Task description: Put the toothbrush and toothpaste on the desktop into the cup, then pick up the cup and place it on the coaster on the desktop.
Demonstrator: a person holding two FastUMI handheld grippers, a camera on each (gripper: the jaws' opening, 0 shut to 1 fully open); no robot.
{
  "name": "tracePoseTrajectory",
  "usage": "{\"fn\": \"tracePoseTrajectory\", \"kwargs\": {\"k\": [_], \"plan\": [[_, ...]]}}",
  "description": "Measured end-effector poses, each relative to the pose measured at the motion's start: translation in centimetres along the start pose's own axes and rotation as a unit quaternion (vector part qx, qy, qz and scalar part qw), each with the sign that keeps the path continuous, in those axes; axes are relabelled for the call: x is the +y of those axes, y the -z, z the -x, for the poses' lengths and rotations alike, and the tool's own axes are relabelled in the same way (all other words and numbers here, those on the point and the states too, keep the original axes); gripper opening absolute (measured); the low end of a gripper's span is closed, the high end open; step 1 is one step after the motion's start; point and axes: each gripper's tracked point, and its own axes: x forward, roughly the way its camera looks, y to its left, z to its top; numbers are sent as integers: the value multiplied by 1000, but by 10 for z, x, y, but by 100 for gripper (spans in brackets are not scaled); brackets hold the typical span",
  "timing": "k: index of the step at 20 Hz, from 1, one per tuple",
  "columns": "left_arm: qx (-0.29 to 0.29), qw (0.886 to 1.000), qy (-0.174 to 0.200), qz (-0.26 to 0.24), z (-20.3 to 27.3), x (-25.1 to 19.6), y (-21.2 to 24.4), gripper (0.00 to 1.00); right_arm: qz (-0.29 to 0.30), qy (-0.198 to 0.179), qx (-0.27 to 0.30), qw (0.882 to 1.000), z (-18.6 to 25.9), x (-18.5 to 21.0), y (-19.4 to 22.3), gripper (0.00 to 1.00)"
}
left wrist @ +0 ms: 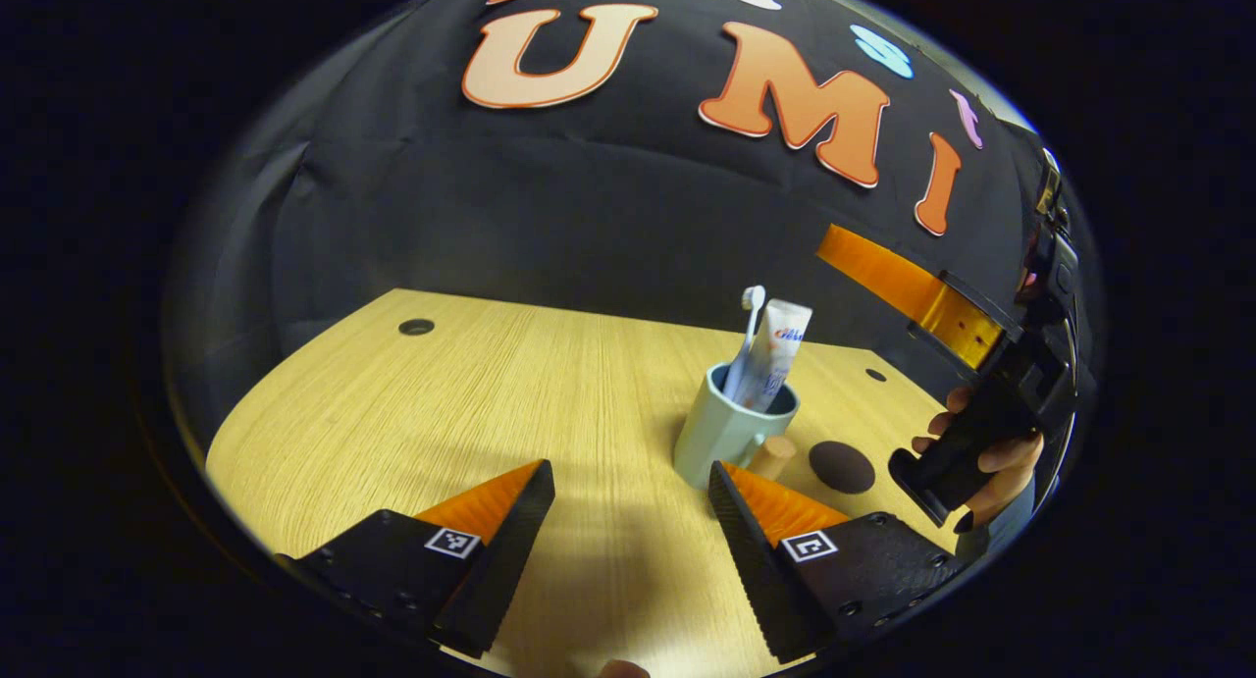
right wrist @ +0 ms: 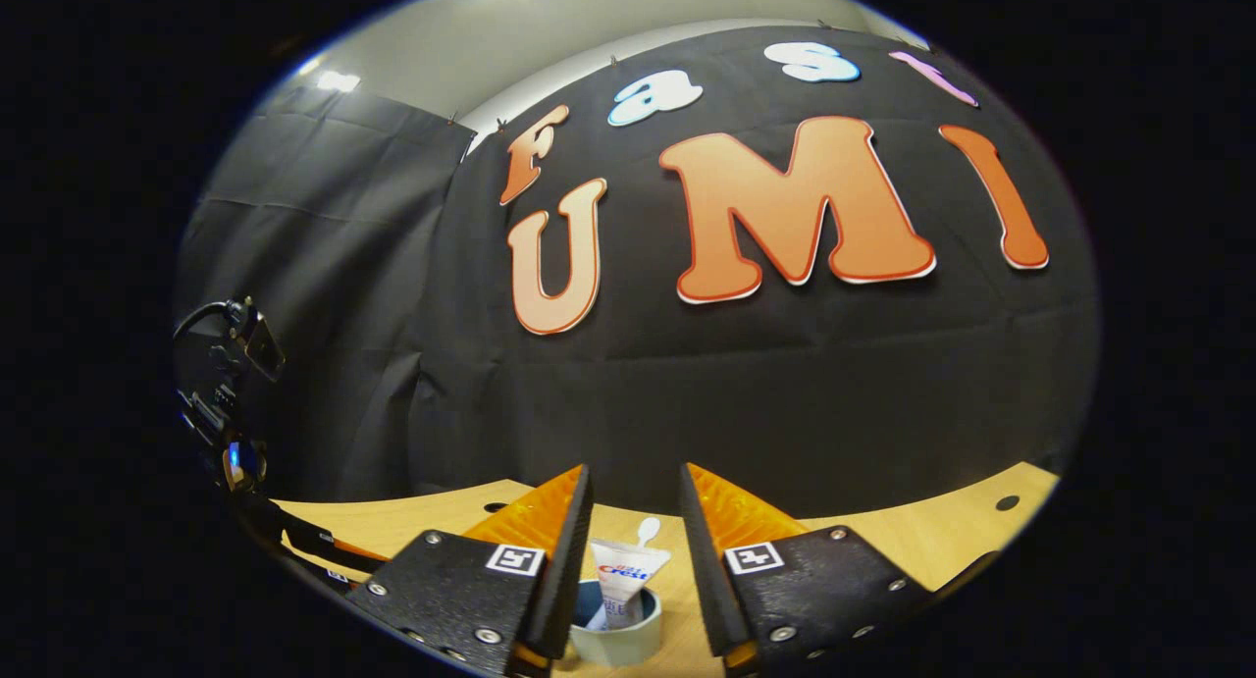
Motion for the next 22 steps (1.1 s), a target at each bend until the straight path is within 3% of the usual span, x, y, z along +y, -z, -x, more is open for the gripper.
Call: {"fn": "tracePoseTrajectory", "kwargs": {"k": [3, 4, 6, 9, 14, 18, 22], "plan": [[-7, 999, 6, -32, -5, -11, -22, 95, 14, 20, 0, 1000, 31, -13, -24, 69], [-4, 999, 13, -37, -7, -15, -24, 95, 22, 24, -4, 999, 41, -17, -32, 80], [10, 998, 39, -42, -14, -30, -28, 95, 22, 34, 1, 999, 61, -25, -43, 83], [36, 996, 50, -63, -25, -39, -34, 95, 33, 30, 4, 999, 92, -32, -63, 84], [112, 988, 75, -81, -42, -67, -33, 95, 53, 61, 5, 997, 133, -63, -88, 87], [181, 977, 52, -101, -59, -72, -15, 95, 56, 80, 7, 995, 152, -79, -95, 89], [257, 958, 35, -123, -76, -68, 10, 95, 50, 75, 47, 995, 181, -89, -76, 90]]}}
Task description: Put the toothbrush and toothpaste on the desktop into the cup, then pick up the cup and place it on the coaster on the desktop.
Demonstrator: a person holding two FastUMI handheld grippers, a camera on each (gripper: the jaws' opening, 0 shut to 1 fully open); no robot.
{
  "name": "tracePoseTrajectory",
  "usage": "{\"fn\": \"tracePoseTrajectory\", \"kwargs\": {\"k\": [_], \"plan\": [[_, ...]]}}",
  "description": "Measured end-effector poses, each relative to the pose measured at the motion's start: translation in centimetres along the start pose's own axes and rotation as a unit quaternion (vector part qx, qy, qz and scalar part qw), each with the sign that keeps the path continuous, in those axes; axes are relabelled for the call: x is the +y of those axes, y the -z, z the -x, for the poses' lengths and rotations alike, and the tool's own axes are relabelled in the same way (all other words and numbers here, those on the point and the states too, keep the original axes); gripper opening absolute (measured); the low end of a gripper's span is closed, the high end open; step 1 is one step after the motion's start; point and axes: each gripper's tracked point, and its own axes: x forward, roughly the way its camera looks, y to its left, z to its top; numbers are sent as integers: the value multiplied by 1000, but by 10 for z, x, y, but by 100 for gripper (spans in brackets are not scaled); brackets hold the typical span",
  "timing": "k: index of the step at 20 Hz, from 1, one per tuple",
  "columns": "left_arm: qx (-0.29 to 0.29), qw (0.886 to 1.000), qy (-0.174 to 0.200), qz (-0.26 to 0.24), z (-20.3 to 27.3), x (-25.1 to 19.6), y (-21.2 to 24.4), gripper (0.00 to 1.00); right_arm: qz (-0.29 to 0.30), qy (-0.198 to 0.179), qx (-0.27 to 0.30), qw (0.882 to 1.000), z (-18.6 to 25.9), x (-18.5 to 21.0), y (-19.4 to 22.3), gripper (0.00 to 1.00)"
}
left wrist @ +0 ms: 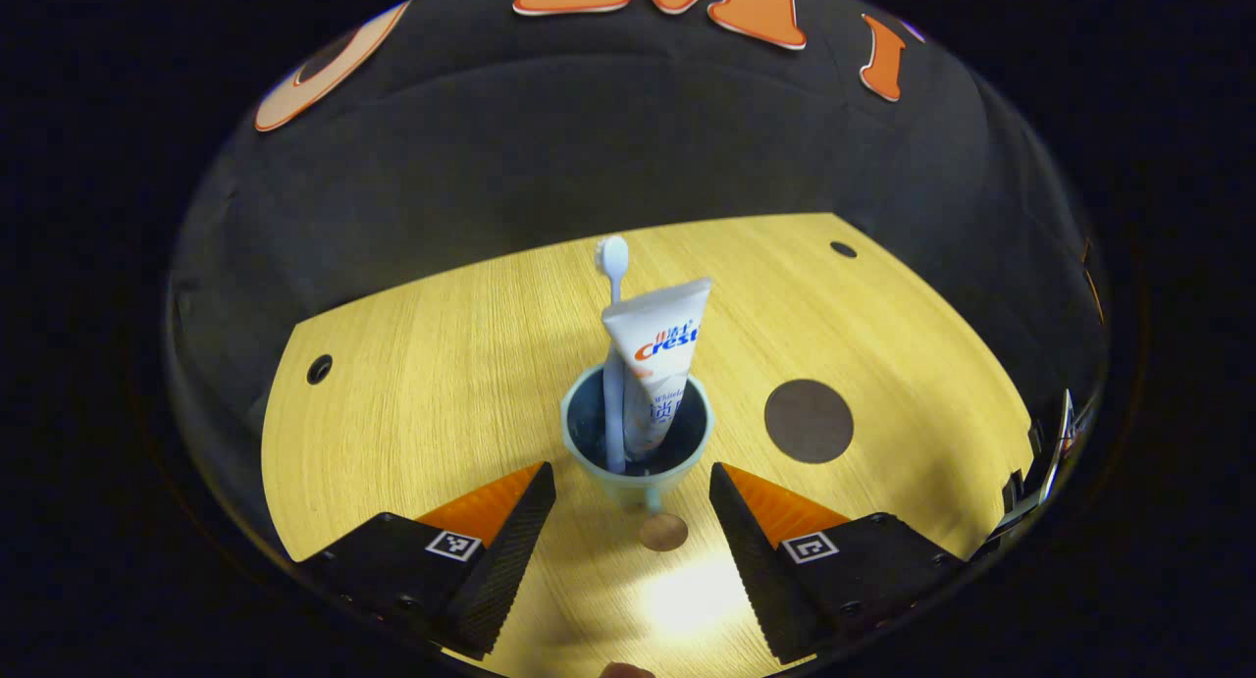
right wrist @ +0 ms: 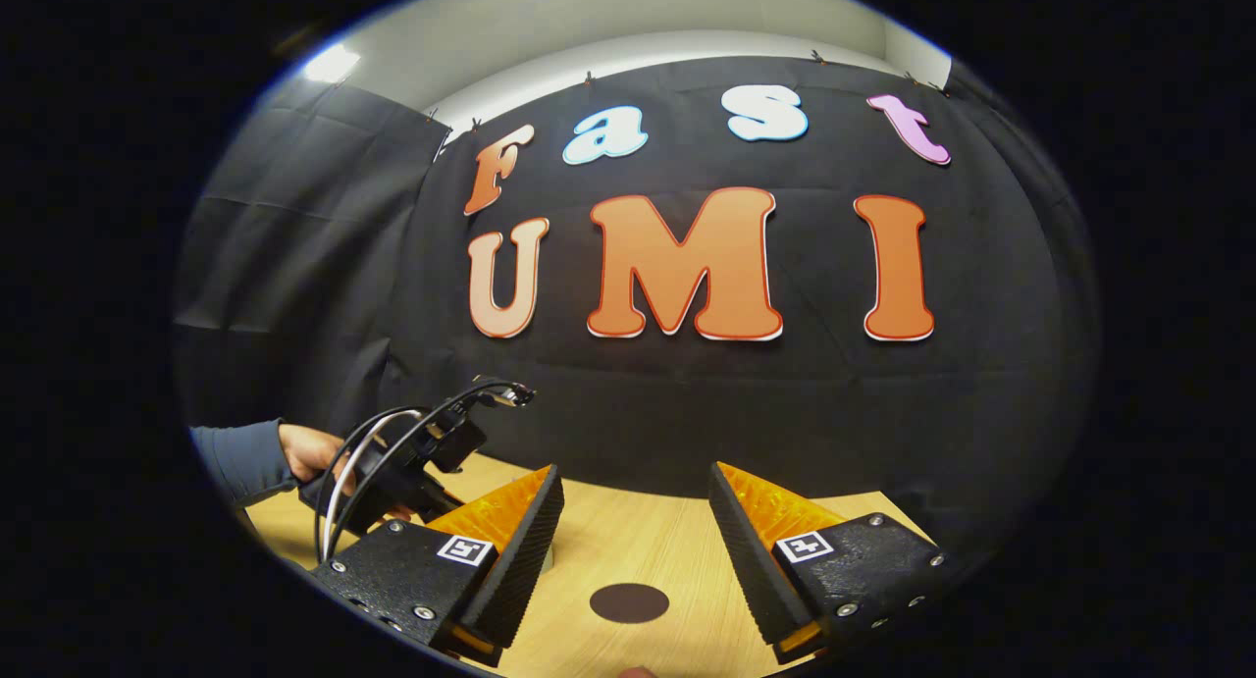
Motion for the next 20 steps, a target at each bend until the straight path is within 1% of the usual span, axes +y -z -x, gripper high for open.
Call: {"fn": "tracePoseTrajectory", "kwargs": {"k": [2, 6, 7, 8, 9, 10, 11, 12, 14, 15, 16, 17, 20], "plan": [[34, 999, 4, 7, -5, 0, 4, 95, 8, 9, 0, 1000, 8, -9, 0, 92], [85, 996, 9, 7, -8, 0, 8, 95, -3, 5, -1, 1000, 21, -11, 3, 93], [93, 996, 2, 7, -7, 3, 7, 95, -1, 7, 0, 1000, 22, -12, 5, 93], [100, 995, -8, 7, -8, 7, 4, 98, 2, 8, 1, 1000, 25, -13, 7, 93], [102, 995, -13, 13, -9, 10, -3, 90, 4, 9, 2, 1000, 27, -14, 8, 88], [101, 995, -12, 14, -6, 10, -12, 76, 5, 9, 3, 1000, 29, -14, 9, 93], [103, 994, -13, 15, -4, 12, -18, 75, 4, 8, 4, 1000, 29, -13, 11, 93], [106, 994, -14, 17, -1, 12, -28, 71, 2, 7, 5, 1000, 30, -13, 12, 97], [109, 994, -20, 25, 1, 11, -48, 65, -4, 7, 7, 1000, 30, -14, 15, 97], [102, 994, -19, 31, -4, 8, -59, 46, -7, 6, 8, 1000, 31, -13, 16, 97], [106, 994, -19, 25, 0, 8, -71, 27, -9, 8, 9, 1000, 33, -14, 17, 93], [102, 994, -20, 28, 0, 7, -85, 27, -10, 8, 9, 1000, 34, -15, 17, 93], [95, 995, -20, 34, 3, 13, -104, 25, -15, 16, 10, 1000, 36, -19, 19, 93]]}}
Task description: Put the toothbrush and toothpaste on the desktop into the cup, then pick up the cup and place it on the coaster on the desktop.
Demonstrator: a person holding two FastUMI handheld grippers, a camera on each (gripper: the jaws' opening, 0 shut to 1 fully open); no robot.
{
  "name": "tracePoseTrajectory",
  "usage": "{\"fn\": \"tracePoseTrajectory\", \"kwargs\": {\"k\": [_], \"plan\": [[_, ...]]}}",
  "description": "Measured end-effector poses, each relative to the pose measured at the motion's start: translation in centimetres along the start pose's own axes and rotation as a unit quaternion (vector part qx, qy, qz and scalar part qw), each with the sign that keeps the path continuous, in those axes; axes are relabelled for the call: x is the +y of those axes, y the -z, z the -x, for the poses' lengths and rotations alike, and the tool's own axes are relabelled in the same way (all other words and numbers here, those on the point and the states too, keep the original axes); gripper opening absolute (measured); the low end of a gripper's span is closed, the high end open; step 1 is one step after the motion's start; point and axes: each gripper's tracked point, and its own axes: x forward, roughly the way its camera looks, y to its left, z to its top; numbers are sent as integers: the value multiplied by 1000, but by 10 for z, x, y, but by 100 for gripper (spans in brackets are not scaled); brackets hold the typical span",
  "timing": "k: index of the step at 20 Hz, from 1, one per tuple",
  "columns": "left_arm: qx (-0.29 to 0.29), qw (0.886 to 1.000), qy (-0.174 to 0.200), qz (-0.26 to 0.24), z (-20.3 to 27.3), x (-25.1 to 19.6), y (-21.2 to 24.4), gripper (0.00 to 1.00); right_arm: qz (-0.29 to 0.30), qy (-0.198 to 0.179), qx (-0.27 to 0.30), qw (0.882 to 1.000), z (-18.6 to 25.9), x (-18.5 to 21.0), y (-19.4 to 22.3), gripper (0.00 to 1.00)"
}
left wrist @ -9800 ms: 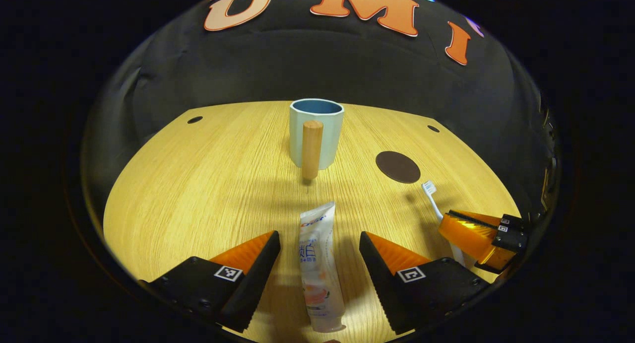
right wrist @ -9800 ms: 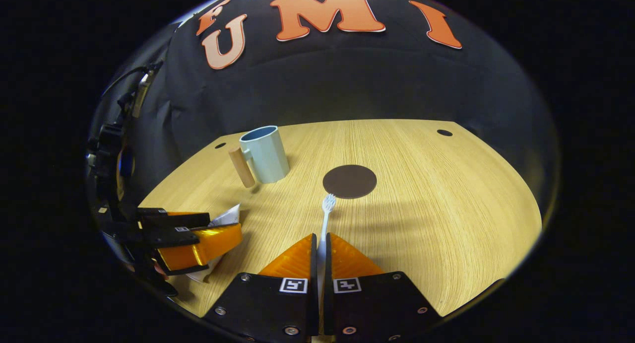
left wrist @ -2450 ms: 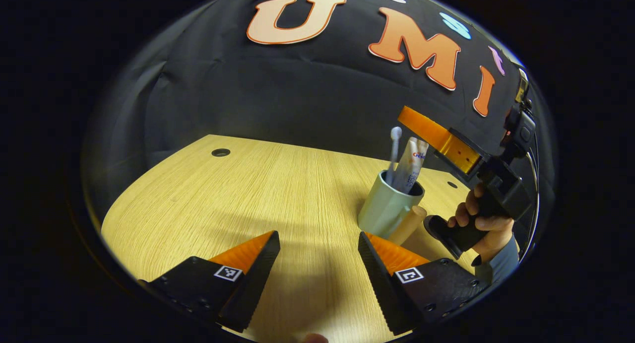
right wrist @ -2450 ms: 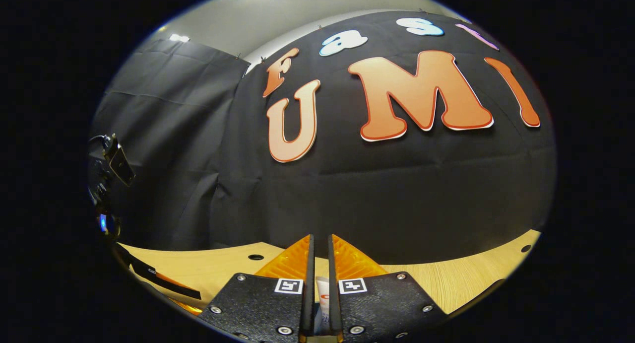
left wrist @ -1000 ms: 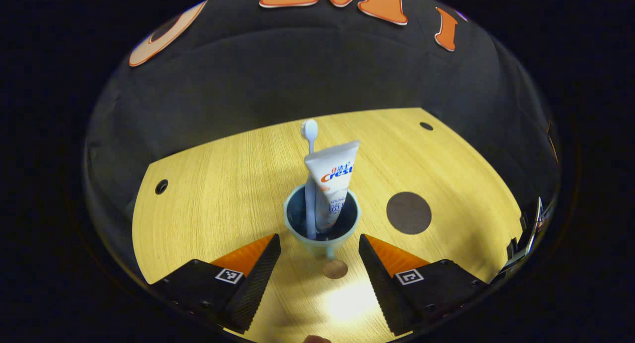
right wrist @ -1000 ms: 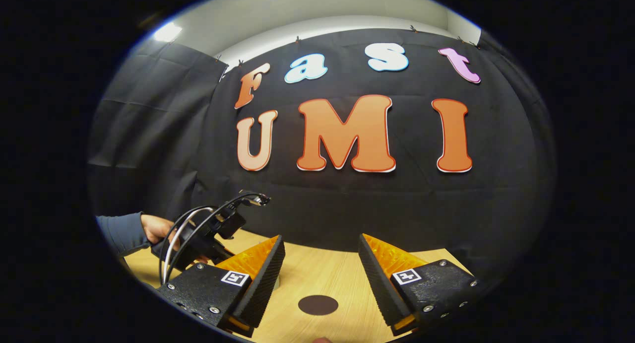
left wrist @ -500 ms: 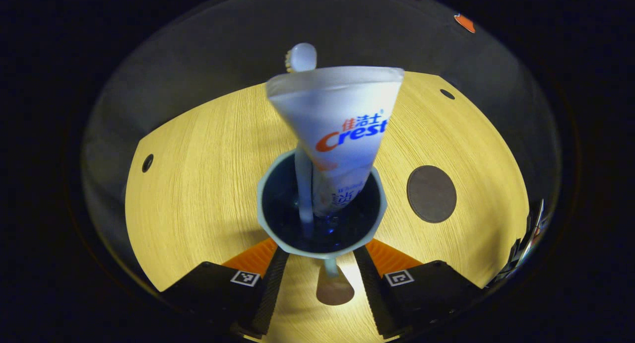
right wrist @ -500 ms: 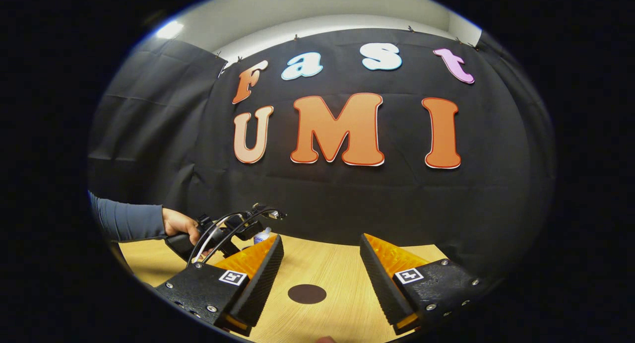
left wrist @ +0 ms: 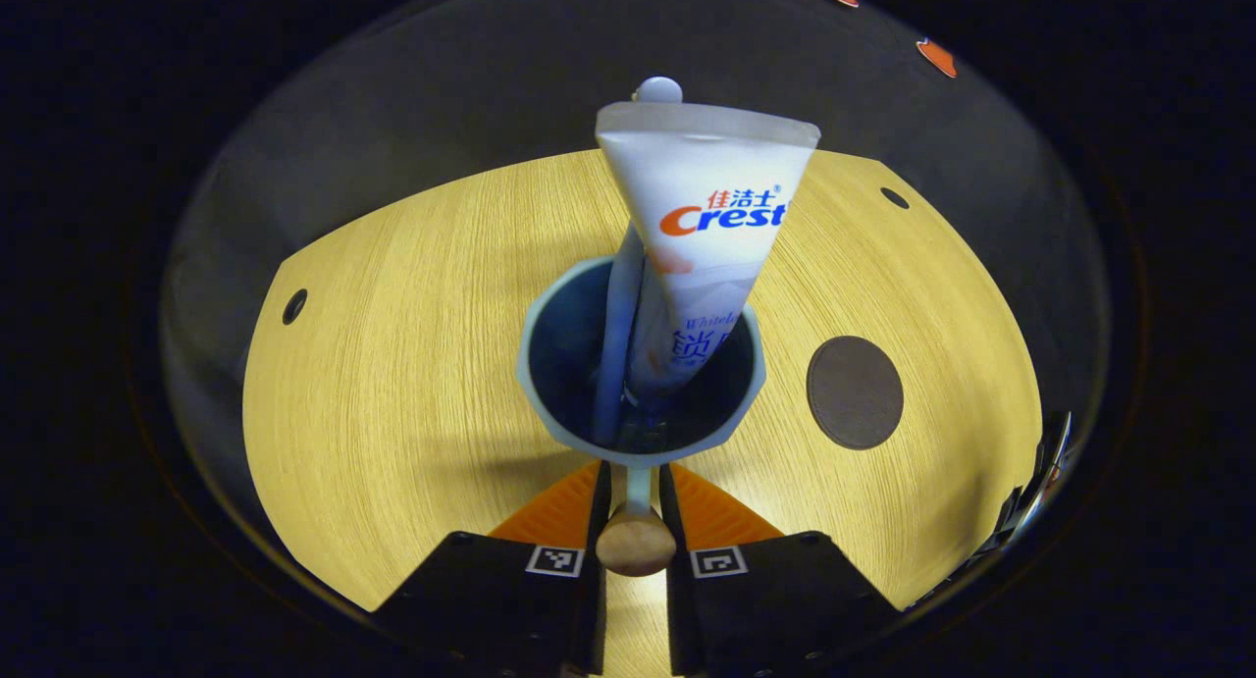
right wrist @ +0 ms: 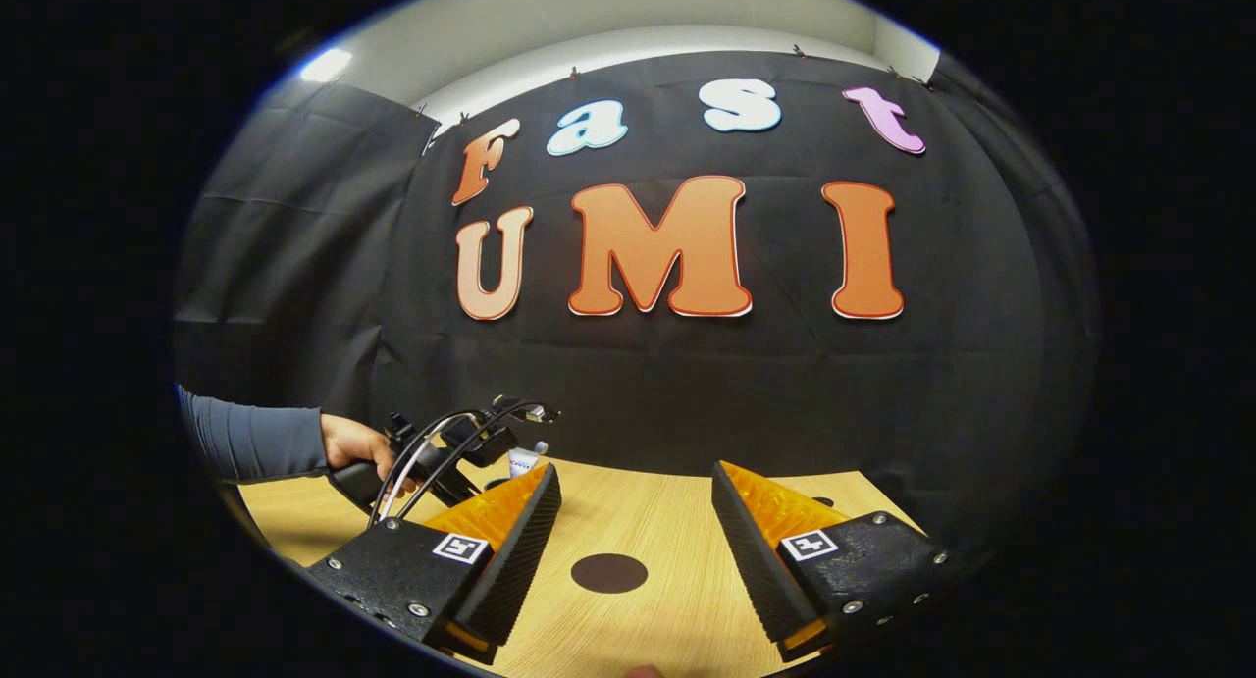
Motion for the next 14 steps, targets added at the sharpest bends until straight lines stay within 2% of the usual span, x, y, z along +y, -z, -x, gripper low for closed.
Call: {"fn": "tracePoseTrajectory", "kwargs": {"k": [2, 3, 6, 7, 14], "plan": [[-5, 1000, 0, 6, 9, 9, -7, 25, -7, 4, 2, 1000, 3, -4, 3, 93], [-6, 1000, 0, 9, 13, 7, 11, 25, -9, 9, 3, 1000, 3, -7, 5, 93], [-21, 1000, -2, 12, 26, 17, -25, 25, -14, 19, 5, 1000, 6, -13, 6, 93], [-29, 999, -4, 13, 26, 16, -20, 23, -17, 21, 5, 1000, 8, -15, 5, 93], [-54, 998, 17, -17, 29, 4, -30, 23, -23, 37, 1, 999, 22, -29, 6, 93]]}}
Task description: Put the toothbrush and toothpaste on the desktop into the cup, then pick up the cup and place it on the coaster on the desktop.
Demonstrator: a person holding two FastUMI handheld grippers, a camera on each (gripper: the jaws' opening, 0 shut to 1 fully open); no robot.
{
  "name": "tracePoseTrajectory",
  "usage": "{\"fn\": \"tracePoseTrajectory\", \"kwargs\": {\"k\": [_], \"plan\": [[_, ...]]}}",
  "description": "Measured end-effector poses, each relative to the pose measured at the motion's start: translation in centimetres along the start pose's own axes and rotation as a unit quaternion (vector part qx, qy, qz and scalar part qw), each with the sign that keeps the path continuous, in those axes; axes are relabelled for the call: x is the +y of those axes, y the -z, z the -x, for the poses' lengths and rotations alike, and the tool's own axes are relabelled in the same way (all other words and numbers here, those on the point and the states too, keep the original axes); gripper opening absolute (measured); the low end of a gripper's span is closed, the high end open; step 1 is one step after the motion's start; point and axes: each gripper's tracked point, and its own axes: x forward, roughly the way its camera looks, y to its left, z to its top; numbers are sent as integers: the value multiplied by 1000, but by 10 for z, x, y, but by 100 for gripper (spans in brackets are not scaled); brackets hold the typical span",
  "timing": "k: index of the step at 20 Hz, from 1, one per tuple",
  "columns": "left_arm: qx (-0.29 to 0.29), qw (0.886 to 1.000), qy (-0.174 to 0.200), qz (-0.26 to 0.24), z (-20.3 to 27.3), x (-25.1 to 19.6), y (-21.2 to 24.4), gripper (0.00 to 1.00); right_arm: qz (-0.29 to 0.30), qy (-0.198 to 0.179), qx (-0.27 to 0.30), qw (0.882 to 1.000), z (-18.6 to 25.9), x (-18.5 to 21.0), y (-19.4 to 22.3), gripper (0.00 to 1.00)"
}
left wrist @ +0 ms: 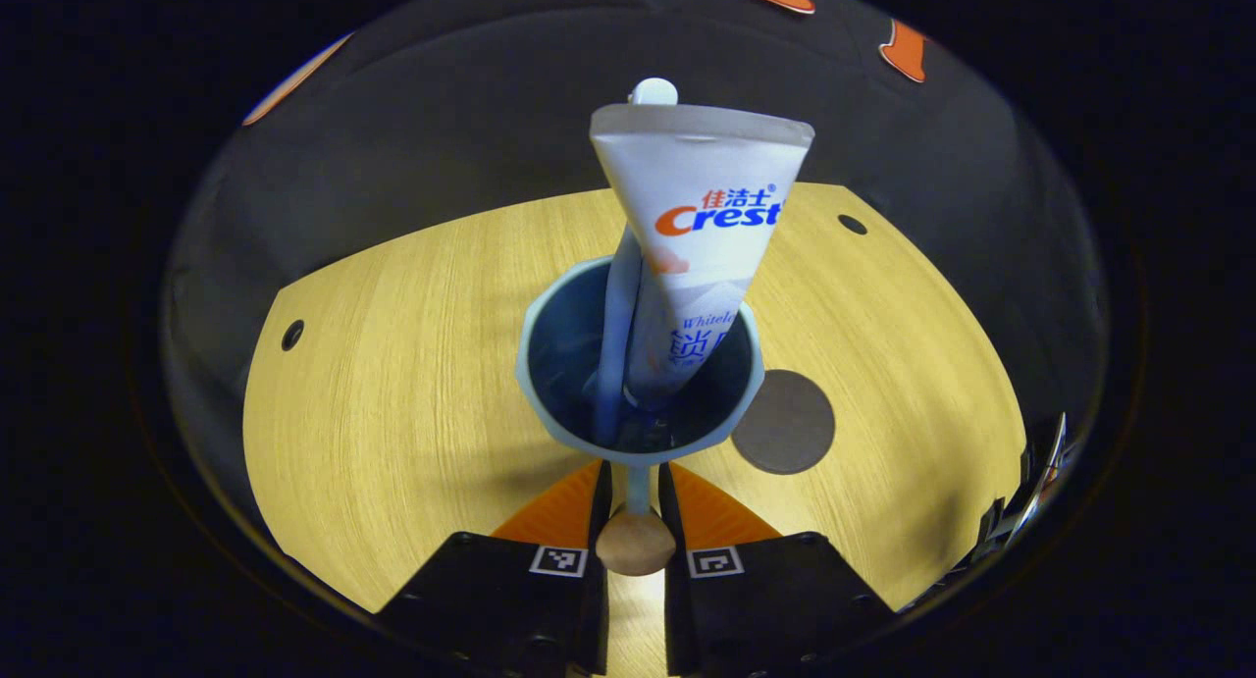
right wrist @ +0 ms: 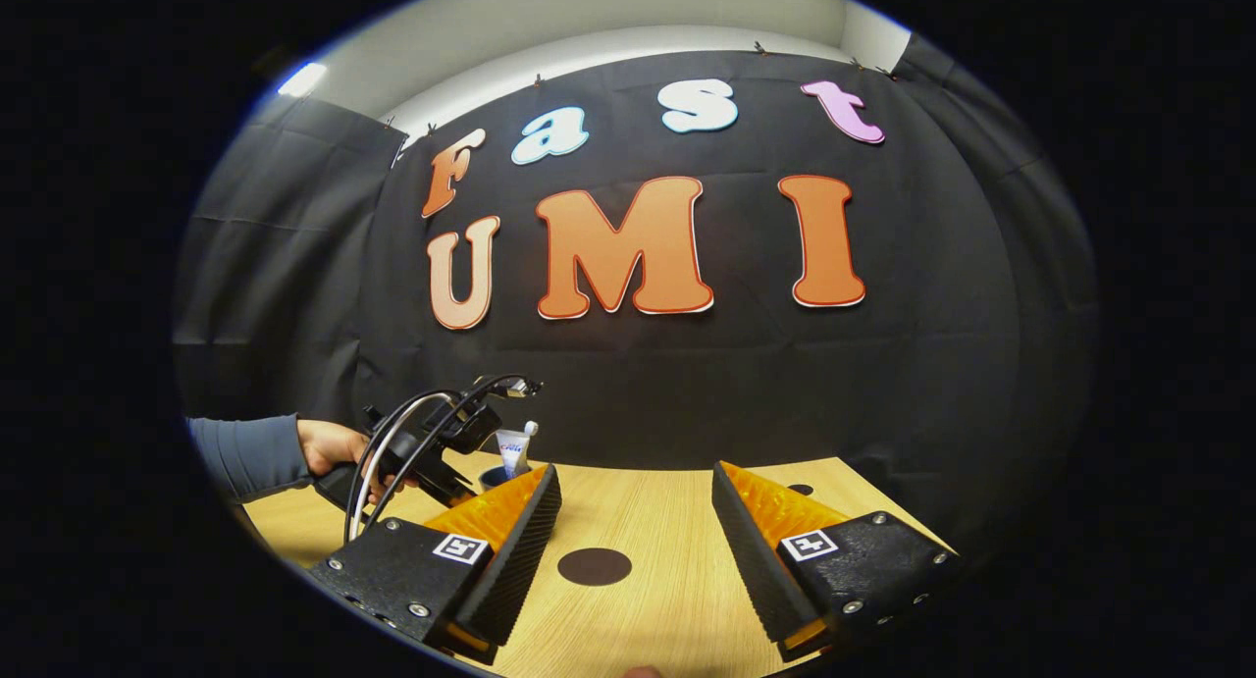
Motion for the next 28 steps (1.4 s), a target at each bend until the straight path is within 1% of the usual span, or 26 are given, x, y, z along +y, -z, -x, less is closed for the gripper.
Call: {"fn": "tracePoseTrajectory", "kwargs": {"k": [1, 4, 5, 6, 7, 9, 12, 14, 15, 16, 17, 20, 21, 22, 23, 24, 25, 28], "plan": [[-2, 1000, 4, -7, -2, -1, 3, 23, 2, 4, 2, 1000, 2, -5, 0, 98], [0, 1000, 19, -14, -5, -7, 4, 23, 1, 12, 13, 1000, 7, -14, 4, 88], [2, 1000, 22, -18, -6, -6, 5, 23, 1, 16, 14, 1000, 10, -18, 5, 88], [4, 999, 26, -23, -8, -7, 5, 22, 2, 18, 15, 1000, 12, -22, 6, 98], [8, 999, 30, -27, -10, -8, 7, 23, 3, 22, 16, 1000, 14, -25, 7, 93], [19, 999, 38, -31, -14, -9, 12, 23, 2, 26, 21, 999, 17, -31, 12, 93], [41, 998, 40, -39, -21, -11, 20, 23, -5, 34, 30, 999, 22, -42, 18, 93], [39, 998, 35, -45, -21, -8, 10, 23, -8, 39, 41, 998, 23, -48, 25, 93], [44, 997, 38, -44, -19, -8, 6, 29, -10, 42, 45, 998, 23, -50, 27, 93], [35, 997, 44, -45, -16, -8, -4, 27, -12, 45, 48, 998, 23, -52, 29, 98], [26, 998, 46, -47, -11, -6, -14, 30, -16, 46, 49, 998, 21, -52, 29, 93], [-7, 998, 41, -45, 0, 4, -51, 80, -19, 45, 49, 998, 20, -48, 28, 93], [-20, 998, 39, -42, 11, 0, -56, 88, -17, 45, 46, 998, 18, -45, 26, 93], [-37, 998, 47, -35, 24, 10, -57, 97, -15, 43, 44, 998, 17, -40, 25, 93], [-53, 997, 55, -31, 19, 15, -46, 99, -14, 43, 42, 998, 15, -37, 23, 93], [-69, 996, 54, -31, 20, 17, -55, 99, -11, 41, 40, 998, 14, -31, 22, 93], [-91, 994, 44, -36, 27, 12, -67, 99, -9, 42, 38, 998, 11, -26, 20, 93], [-160, 986, 9, -51, 54, 30, -84, 99, -5, 40, 32, 999, 2, -9, 17, 93]]}}
